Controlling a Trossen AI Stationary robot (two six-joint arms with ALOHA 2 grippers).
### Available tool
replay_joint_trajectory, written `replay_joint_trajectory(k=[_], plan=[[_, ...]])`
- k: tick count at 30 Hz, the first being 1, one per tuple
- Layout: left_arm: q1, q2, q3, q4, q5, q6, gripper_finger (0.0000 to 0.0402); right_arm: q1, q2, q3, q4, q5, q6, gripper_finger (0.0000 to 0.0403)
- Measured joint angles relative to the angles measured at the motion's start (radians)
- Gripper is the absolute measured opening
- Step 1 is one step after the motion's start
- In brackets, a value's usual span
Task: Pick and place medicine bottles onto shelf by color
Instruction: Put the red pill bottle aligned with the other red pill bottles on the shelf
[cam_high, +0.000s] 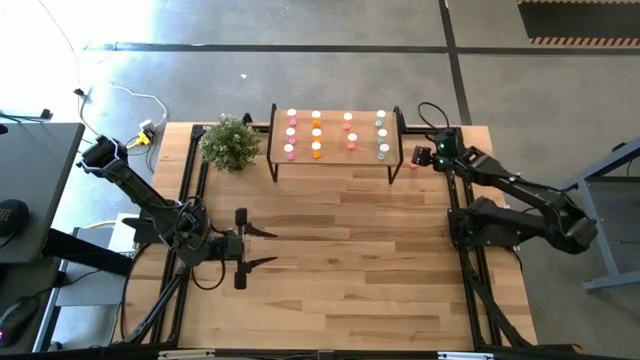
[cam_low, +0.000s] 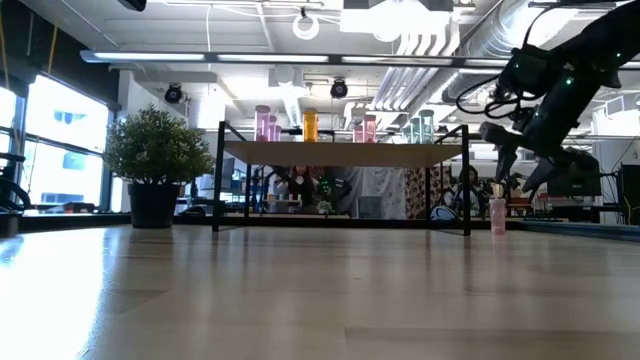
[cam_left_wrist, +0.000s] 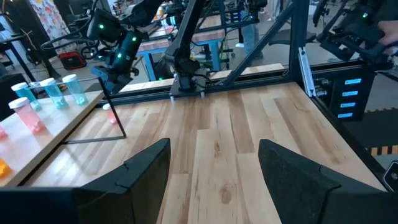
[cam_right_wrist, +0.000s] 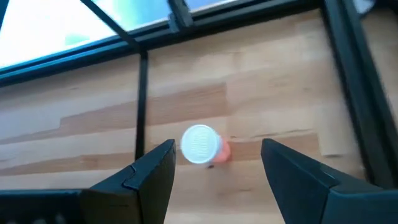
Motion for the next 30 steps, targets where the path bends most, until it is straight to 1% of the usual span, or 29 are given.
replay_joint_trajectory(k=[3,5,10,14,24,30], plan=[[0.000,0.000,0.000,0.000,0.000,-0.006,0.0234,0.019,0.002,-0.022,0.051,0.011,-0.009,0.0229],[0.000,0.000,0.000,0.000,0.000,-0.007,0.0234,0.033,0.002,-0.023,0.061,0.041,-0.023,0.0229],[0.000,0.000,0.000,0.002,0.000,-0.015,0.0234,0.074,0.006,-0.023,0.065,0.094,-0.041,0.0229],[0.000,0.000,0.000,0.006,0.000,-0.015,0.0234,0.101,0.035,-0.023,0.068,0.140,-0.026,0.0229],[0.000,0.000,0.000,0.006,0.000,-0.015,0.0234,0.106,0.175,-0.023,0.177,0.140,0.001,0.0229],[0.000,0.000,0.000,0.005,0.000,-0.015,0.0234,0.106,0.240,-0.023,0.203,0.140,0.001,0.0229]])
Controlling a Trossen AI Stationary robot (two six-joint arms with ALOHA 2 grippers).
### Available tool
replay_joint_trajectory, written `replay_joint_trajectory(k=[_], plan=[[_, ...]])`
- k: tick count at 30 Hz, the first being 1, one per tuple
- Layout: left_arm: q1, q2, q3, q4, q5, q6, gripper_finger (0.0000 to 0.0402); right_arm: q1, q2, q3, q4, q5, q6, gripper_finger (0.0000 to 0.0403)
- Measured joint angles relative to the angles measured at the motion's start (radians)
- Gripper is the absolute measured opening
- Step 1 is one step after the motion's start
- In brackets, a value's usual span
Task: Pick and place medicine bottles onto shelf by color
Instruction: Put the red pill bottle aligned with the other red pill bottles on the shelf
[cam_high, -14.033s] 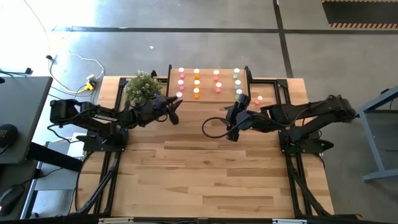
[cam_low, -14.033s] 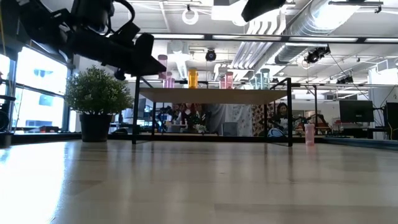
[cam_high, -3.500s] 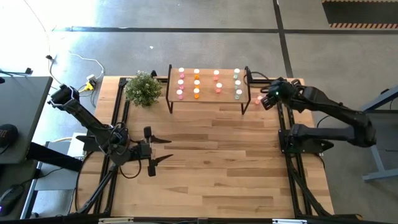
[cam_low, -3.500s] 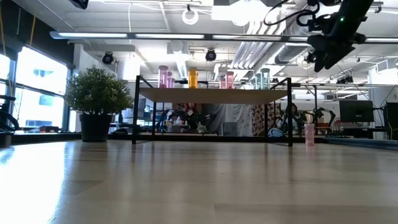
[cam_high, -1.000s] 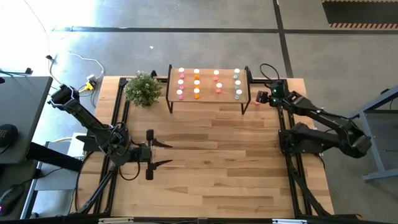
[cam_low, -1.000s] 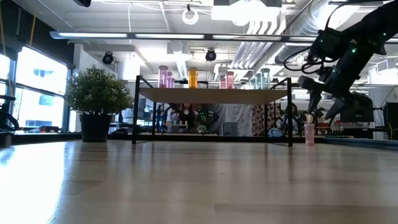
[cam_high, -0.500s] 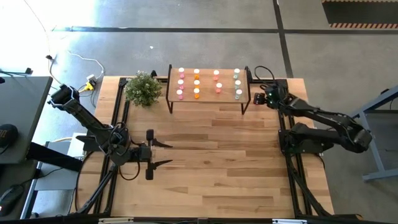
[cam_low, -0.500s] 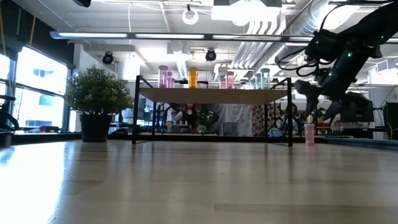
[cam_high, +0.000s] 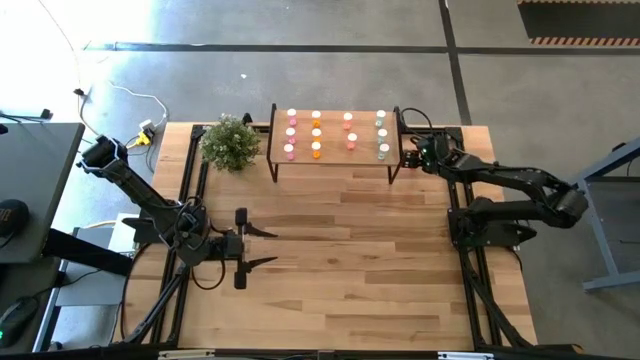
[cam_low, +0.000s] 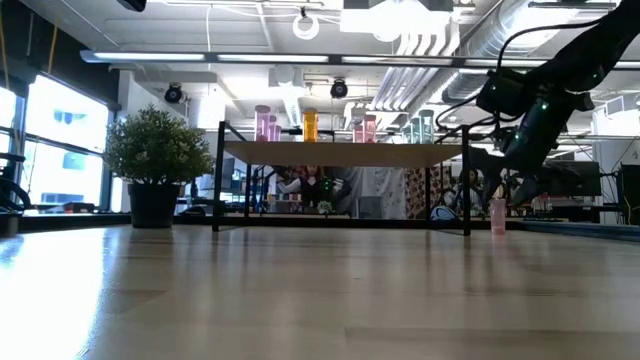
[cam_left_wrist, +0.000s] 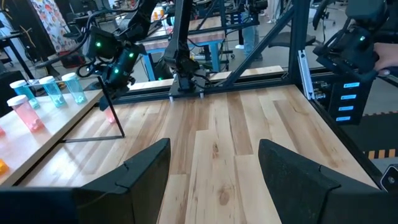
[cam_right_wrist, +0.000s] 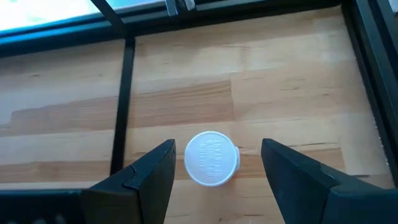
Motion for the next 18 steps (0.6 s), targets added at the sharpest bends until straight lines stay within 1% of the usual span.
replay_joint_trajectory(k=[14,18], plan=[[0.000,0.000,0.000,0.001,0.000,-0.004,0.0234,0.000,0.063,0.000,0.010,0.034,-0.027,0.0228],[0.000,0.000,0.000,0.002,0.000,-0.003,0.0234,0.000,0.063,0.000,0.016,0.035,-0.027,0.0210]])
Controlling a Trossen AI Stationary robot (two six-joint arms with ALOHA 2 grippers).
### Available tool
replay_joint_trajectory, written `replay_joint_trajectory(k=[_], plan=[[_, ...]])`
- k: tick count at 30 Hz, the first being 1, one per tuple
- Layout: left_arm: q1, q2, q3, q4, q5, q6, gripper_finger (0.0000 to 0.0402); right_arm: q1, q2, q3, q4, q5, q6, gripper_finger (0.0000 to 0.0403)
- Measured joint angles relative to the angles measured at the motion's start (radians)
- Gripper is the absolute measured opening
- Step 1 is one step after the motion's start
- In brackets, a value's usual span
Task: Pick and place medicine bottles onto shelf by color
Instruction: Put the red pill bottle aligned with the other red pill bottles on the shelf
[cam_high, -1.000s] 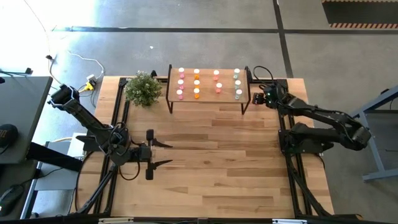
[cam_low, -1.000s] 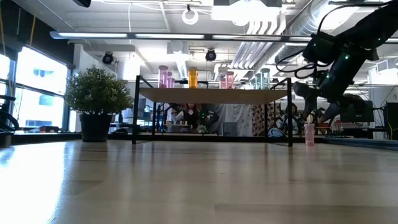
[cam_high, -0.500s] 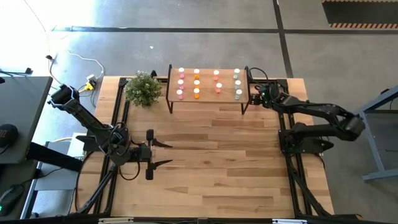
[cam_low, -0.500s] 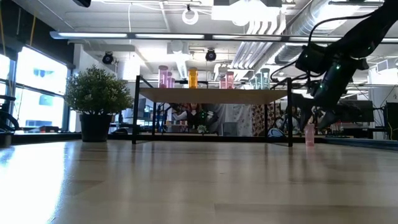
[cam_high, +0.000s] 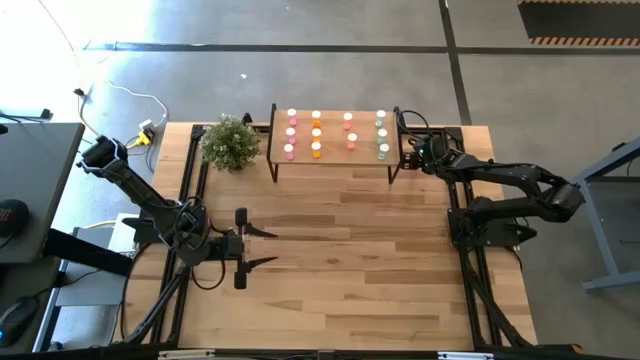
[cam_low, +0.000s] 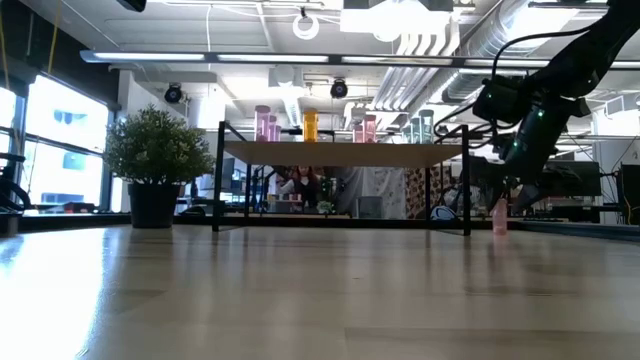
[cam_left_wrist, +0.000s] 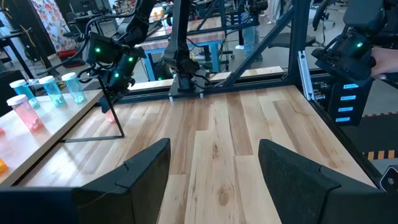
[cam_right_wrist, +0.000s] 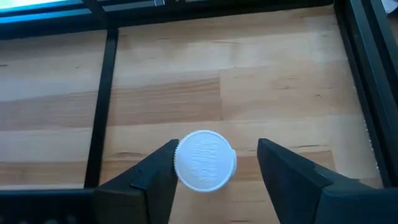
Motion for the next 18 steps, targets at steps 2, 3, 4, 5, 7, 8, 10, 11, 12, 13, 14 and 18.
replay_joint_trajectory(k=[2,3,4,5,7,8,10,11,12,13,14,18], plan=[[0.000,0.000,0.000,0.000,0.000,0.001,0.0234,0.000,0.000,0.000,0.005,0.000,0.000,0.0193],[0.000,0.000,0.000,0.000,0.000,0.002,0.0234,0.000,0.000,0.000,0.006,0.000,0.000,0.0184],[0.000,0.000,0.000,0.000,0.000,0.002,0.0234,0.000,0.000,0.000,0.006,0.000,0.000,0.0176],[0.000,0.000,0.000,0.000,0.000,0.001,0.0234,0.000,0.000,0.000,0.006,0.000,0.000,0.0168],[0.000,0.000,0.000,0.000,0.000,0.001,0.0234,0.000,0.000,0.000,0.007,0.000,-0.008,0.0154],[0.000,0.000,0.000,0.000,0.000,0.001,0.0234,0.000,0.000,0.000,0.007,0.000,-0.008,0.0148],[0.000,0.000,0.000,0.000,0.000,0.002,0.0234,0.000,0.000,0.000,0.007,0.000,-0.008,0.0139],[0.000,0.000,0.000,0.000,0.000,0.003,0.0234,0.000,0.000,0.000,0.007,0.000,-0.009,0.0136],[0.000,0.000,0.000,0.000,0.000,0.002,0.0234,0.000,0.000,0.000,0.007,0.000,-0.014,0.0133],[0.000,0.000,0.000,0.000,0.000,0.002,0.0234,0.000,0.000,0.000,0.007,0.000,-0.015,0.0131],[0.000,0.000,0.000,0.000,0.000,0.002,0.0234,0.000,0.000,0.000,0.007,-0.001,-0.015,0.0130],[0.000,0.000,0.000,0.001,0.000,0.000,0.0234,0.000,0.000,0.000,0.007,-0.001,-0.016,0.0128]])
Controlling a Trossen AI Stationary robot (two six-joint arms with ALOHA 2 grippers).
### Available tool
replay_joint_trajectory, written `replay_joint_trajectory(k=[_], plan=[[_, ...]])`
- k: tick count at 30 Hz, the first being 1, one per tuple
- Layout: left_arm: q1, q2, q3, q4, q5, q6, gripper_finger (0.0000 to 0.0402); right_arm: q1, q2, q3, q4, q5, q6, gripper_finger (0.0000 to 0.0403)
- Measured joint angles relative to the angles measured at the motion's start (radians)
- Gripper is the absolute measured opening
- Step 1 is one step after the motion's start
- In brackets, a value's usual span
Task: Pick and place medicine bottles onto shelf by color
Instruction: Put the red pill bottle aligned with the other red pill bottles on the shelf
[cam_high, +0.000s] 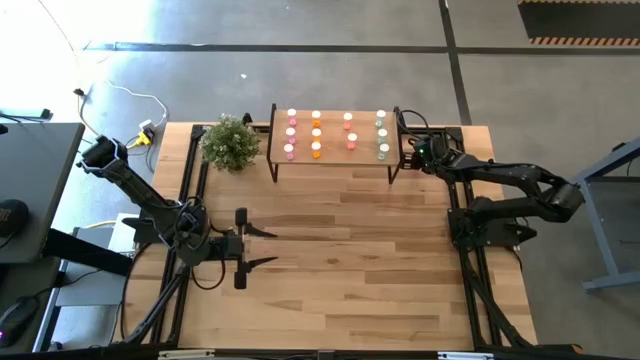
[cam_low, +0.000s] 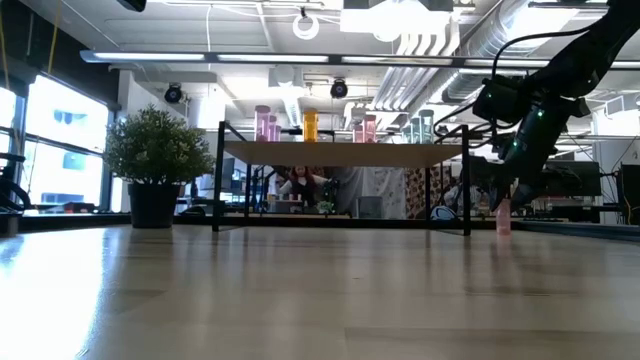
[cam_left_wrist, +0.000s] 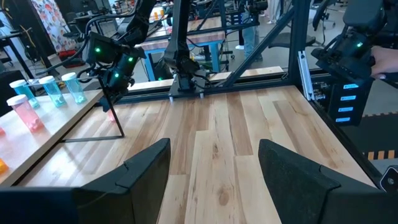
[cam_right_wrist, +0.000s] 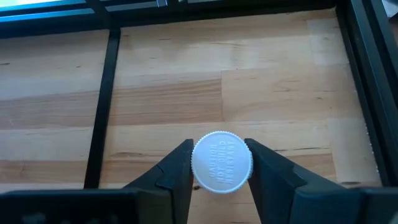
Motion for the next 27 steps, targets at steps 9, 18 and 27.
replay_joint_trajectory(k=[9,18,27], plan=[[0.000,0.000,0.000,0.001,0.000,-0.008,0.0234,0.000,0.000,0.000,0.000,-0.001,-0.011,0.0128],[0.000,0.000,0.000,0.001,0.000,-0.008,0.0234,0.000,-0.009,0.000,-0.004,-0.002,-0.011,0.0128],[0.000,0.000,0.000,0.001,0.000,-0.008,0.0234,0.000,-0.110,0.000,-0.067,-0.002,-0.011,0.0128]])
